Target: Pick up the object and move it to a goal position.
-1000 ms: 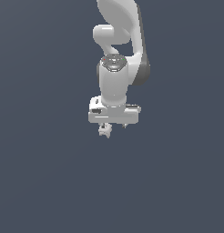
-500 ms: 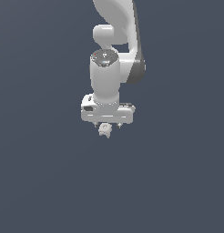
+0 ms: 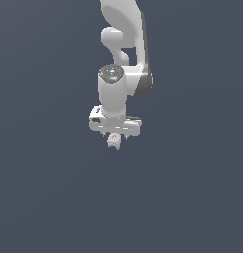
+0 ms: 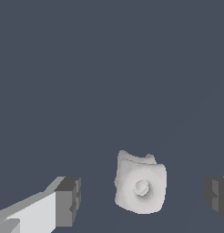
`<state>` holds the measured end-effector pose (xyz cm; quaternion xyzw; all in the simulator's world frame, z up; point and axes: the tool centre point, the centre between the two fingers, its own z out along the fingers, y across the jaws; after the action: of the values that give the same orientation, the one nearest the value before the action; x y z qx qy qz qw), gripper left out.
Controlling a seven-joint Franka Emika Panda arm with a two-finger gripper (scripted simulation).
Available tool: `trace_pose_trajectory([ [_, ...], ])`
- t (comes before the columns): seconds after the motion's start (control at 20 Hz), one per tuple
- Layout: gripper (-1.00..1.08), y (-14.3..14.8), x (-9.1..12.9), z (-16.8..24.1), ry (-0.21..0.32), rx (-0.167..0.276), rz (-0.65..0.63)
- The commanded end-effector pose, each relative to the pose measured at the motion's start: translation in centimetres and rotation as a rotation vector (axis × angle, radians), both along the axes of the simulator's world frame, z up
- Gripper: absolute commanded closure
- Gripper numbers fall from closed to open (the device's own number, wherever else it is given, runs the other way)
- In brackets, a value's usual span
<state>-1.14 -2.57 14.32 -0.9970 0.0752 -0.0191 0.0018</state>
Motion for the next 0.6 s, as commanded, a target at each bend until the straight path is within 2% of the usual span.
trace_pose_trajectory([
  [0.0, -0.92, -0.3, -1.2, -1.6, 0.012, 0.001, -0.041],
  [0.3, -0.92, -0.9, -3.6, -4.5, 0.032, 0.002, -0.117],
  [0.55, -0.92, -1.1, -4.4, -5.3, 0.038, 0.002, -0.142],
])
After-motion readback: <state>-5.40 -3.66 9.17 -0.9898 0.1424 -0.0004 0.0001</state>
